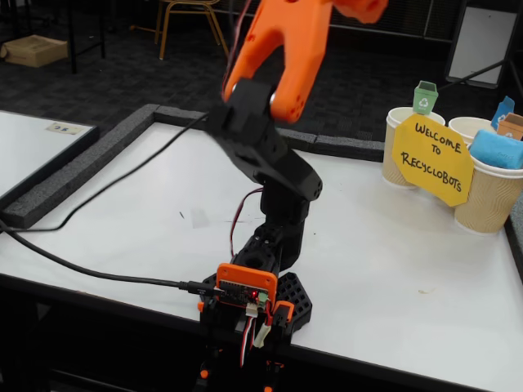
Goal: Sort rubbish by color.
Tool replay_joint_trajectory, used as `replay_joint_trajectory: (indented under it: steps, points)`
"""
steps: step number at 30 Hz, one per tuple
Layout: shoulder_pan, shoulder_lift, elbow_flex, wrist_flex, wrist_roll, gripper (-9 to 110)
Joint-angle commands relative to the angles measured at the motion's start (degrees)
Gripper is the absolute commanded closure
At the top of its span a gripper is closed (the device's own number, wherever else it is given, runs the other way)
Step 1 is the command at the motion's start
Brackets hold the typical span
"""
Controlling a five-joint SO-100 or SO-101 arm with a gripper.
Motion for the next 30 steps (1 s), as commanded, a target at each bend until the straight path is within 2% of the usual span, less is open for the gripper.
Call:
replay_joint_trajectory:
  steps: [1, 14, 23, 30]
  points:
    - [-2.99, 5.27, -1.05, 1.93, 5.98, 101]
    - [-10.72, 6.5, -0.35, 5.8, 30.15, 101]
    - [-13.45, 6.68, 6.77, 0.97, 47.2, 101]
    - [-12.57, 6.77, 13.54, -2.55, 51.24, 101]
